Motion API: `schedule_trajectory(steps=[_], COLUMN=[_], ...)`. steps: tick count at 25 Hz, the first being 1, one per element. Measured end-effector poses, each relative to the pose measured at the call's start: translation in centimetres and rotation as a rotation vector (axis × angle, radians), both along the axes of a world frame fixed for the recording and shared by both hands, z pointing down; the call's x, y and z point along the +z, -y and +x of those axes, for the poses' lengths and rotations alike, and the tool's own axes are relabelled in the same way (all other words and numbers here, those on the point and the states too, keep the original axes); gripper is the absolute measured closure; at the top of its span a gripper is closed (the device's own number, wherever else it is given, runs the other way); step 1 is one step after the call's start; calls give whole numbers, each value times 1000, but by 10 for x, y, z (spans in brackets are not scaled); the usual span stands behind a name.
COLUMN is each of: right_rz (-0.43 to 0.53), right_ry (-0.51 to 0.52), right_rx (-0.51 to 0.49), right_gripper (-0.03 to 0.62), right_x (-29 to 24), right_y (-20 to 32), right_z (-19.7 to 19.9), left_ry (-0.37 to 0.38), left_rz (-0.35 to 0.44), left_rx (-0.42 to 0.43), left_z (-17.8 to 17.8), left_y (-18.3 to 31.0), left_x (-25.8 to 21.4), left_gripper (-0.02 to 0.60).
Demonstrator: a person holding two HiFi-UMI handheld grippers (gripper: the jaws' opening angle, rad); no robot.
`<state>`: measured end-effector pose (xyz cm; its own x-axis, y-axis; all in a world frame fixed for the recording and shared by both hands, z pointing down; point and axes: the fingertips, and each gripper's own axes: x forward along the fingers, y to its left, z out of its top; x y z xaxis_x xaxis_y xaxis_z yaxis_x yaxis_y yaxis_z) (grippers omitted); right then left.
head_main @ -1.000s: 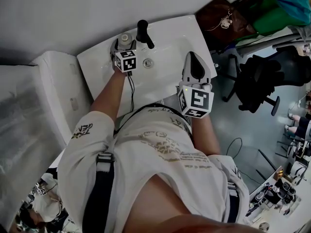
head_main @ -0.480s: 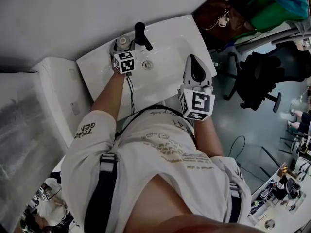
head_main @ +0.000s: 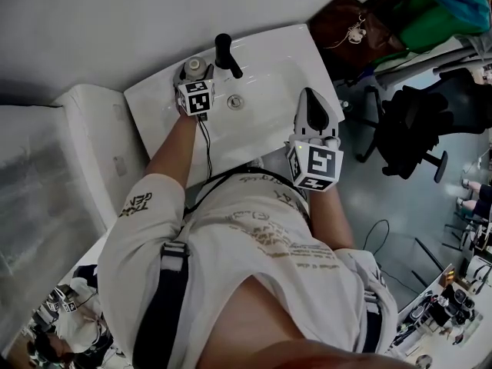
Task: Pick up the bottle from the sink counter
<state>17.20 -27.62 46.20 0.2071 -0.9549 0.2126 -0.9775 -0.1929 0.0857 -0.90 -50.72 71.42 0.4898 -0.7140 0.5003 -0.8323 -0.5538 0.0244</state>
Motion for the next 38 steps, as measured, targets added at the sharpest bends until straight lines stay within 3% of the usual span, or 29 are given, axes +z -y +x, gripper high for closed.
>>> schedule_trajectory(steps=[8,19,29,38], right_rz=[30,82,90,60], right_ry=[21,67,127,205], right_rx=[-39,-168,-312,-411], right_gripper=[571,571,571,571], right_x=[-2,-8,-2,12], right_y=[1,23,37,52], right_z=[-2,-29,-73,-104], left_ry=[3,44,13,-15], left_rz=[57,106,76,117], left_rx=[-20,-22,-83,-172], left_z=[-10,-25,-44,-61], left_y=[-12,-63,-132,-164], left_x=[-34,-90,-144,-193], left_gripper=[249,249,249,249])
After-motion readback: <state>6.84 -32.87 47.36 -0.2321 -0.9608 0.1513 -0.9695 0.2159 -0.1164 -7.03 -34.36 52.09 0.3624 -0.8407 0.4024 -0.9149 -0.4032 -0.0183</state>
